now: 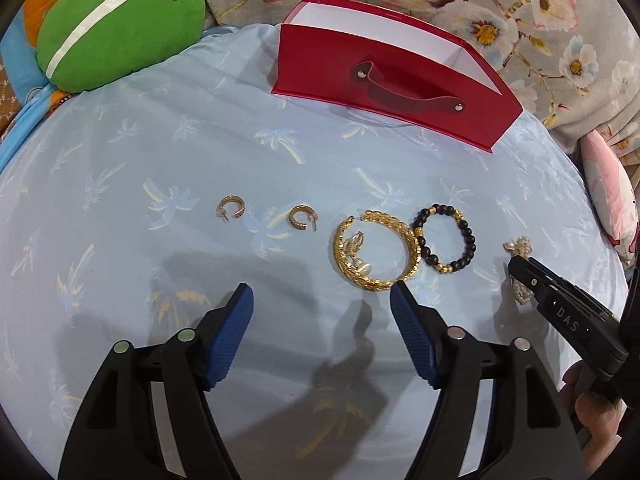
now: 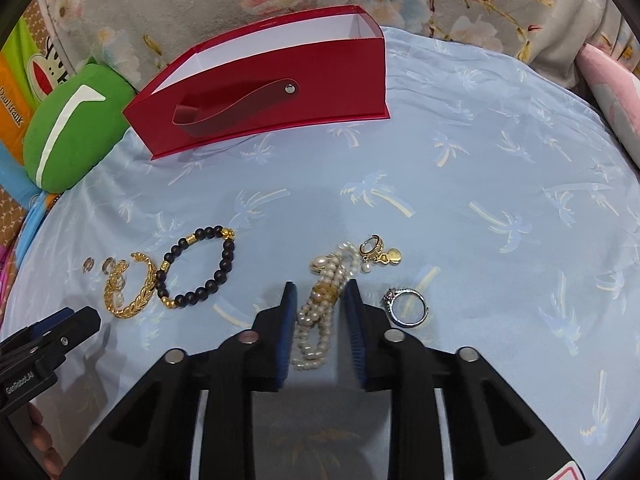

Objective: Organize jewelry
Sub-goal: 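Grasp the gold twisted bangle with the left tool while the right tool grasps the pearl necklace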

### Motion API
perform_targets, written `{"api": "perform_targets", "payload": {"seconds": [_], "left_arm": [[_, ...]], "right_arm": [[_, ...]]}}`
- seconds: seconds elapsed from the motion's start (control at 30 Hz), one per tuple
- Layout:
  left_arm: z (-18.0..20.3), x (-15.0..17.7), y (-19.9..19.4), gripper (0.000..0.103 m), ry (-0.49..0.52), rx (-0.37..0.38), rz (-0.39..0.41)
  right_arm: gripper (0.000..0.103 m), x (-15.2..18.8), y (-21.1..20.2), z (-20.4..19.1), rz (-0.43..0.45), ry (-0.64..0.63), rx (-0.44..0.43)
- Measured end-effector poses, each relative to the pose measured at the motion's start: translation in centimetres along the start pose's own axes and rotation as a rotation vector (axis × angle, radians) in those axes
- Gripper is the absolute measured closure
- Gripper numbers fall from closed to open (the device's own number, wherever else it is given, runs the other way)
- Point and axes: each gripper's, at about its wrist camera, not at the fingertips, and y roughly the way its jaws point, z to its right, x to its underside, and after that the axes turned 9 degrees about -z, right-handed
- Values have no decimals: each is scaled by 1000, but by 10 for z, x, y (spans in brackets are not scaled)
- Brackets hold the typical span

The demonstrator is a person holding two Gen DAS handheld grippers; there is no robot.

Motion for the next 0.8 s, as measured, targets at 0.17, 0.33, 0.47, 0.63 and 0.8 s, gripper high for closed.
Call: {"api": "perform_targets", "payload": {"seconds": [0.17, 0.33, 0.47, 0.63, 0.8], "left_arm": [[8, -3, 4, 24, 7, 27, -6], [22, -9, 14, 22, 35, 35, -16], [35, -13, 22, 22, 76, -8, 5], [42, -17, 27, 33, 102, -59, 30], [42, -18, 27, 48, 127, -79, 45]], "right_arm": [[88, 5, -7, -1, 13, -2, 0], [88, 11, -16, 0, 22, 0, -8], [88, 15, -18, 3, 19, 6, -22], [88, 16, -17, 3, 16, 6, -38], [88, 16, -16, 5, 15, 9, -52]]}}
